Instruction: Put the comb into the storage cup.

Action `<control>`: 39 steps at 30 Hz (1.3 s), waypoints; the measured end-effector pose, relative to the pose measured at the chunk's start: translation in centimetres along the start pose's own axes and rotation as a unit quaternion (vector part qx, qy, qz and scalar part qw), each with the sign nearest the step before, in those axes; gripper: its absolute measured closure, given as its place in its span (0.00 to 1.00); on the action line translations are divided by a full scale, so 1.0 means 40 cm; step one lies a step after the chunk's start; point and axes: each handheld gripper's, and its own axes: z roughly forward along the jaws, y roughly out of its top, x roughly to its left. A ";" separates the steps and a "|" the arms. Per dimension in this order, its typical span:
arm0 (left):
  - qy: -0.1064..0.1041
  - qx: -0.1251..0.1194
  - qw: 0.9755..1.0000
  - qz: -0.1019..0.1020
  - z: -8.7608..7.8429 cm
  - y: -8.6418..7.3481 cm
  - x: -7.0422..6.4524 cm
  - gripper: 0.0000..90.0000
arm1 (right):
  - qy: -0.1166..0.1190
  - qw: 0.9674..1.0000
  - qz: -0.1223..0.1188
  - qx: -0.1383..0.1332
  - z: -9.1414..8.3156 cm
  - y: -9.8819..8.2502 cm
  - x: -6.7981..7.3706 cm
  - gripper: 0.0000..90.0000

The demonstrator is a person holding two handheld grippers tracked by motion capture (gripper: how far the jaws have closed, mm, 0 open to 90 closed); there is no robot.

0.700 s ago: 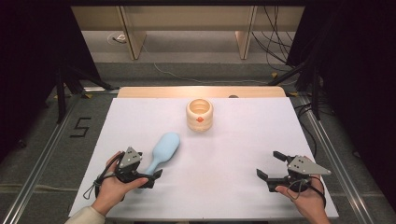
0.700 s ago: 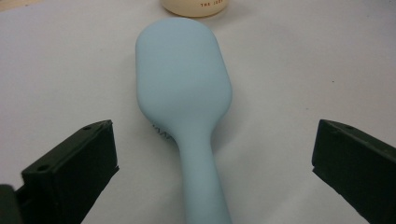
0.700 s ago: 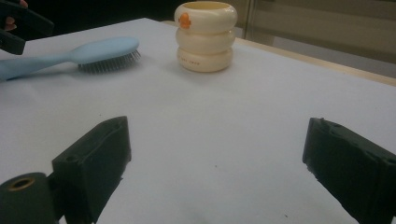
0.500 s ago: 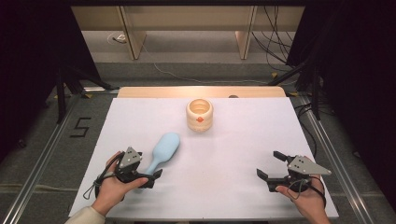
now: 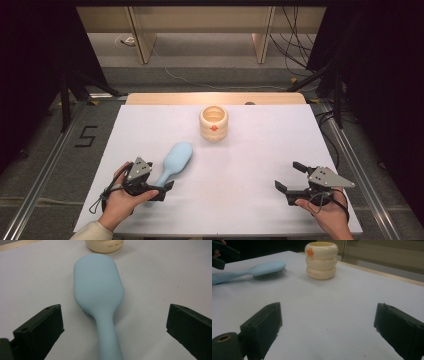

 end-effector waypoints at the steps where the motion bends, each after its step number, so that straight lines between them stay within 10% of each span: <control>1: 0.004 -0.004 1.000 0.001 -0.001 0.001 0.000 0.00 | 0.000 1.000 0.000 0.000 0.000 0.000 0.000 0.10; 11: 0.008 -0.049 0.999 0.007 -0.013 0.011 0.001 0.01 | -0.001 1.000 -0.001 -0.001 0.000 0.000 0.000 0.10; 21: 0.010 -0.044 0.999 0.017 -0.003 0.017 0.001 0.02 | -0.002 1.000 0.000 -0.001 0.001 0.000 -0.001 0.10; 30: 0.033 0.058 0.998 0.003 0.029 0.051 -0.009 0.15 | -0.005 1.000 0.003 0.002 0.003 -0.001 -0.002 0.10; 39: 0.032 0.180 0.983 0.002 0.090 0.075 -0.011 0.17 | -0.005 1.000 0.005 0.005 0.004 -0.003 -0.004 0.10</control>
